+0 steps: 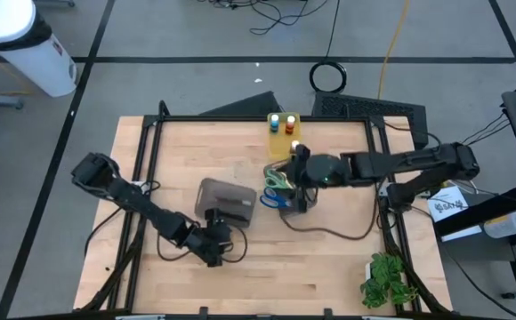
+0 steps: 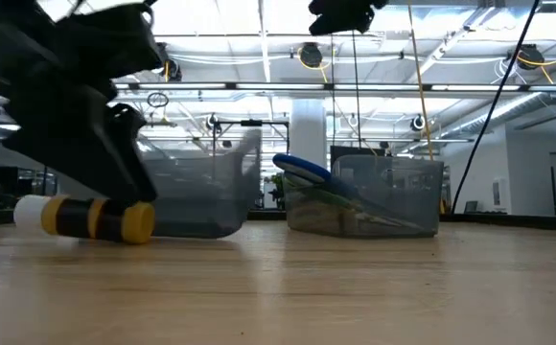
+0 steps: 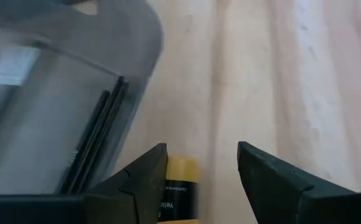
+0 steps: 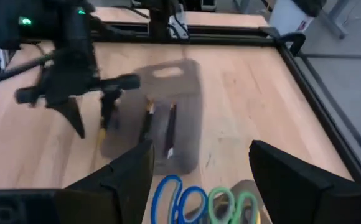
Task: Pick & Place Paint Supplies
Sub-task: Put the yellow paint bottle into the yellow bin
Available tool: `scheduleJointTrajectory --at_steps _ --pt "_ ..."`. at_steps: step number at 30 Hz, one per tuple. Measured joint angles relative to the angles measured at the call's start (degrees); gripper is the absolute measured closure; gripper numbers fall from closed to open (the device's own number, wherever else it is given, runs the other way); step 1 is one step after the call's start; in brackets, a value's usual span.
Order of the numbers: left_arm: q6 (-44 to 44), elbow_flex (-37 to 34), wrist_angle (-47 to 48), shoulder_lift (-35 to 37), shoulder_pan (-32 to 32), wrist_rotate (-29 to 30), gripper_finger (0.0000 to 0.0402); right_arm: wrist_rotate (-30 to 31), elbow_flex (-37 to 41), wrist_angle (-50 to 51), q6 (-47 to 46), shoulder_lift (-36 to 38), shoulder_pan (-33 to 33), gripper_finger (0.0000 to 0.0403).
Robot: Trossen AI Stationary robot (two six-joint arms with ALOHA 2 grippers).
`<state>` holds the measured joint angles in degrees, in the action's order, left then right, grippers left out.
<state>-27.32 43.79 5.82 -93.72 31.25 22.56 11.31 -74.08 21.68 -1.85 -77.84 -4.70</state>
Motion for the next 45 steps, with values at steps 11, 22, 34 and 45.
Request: scheduleJointTrajectory --at_steps 11,22,34,45 --pt "-2.36 -0.02 0.38 -0.41 -0.20 0.19 0.0195 2.30 5.47 -8.51 -0.43 0.94 -6.20 0.0156" --pt "-7.70 -0.19 2.84 -0.60 0.30 -6.91 0.0195 2.15 10.66 -14.89 -0.73 0.81 -10.77 0.0156" --pt "-6.38 7.46 11.92 -0.32 3.42 -10.77 0.0195 2.13 16.98 -28.25 -0.27 0.81 -14.30 0.0156" --pt "-12.22 19.60 66.07 -0.24 10.08 -13.13 0.0195 2.15 26.31 -45.76 1.05 0.81 -14.50 0.0156"
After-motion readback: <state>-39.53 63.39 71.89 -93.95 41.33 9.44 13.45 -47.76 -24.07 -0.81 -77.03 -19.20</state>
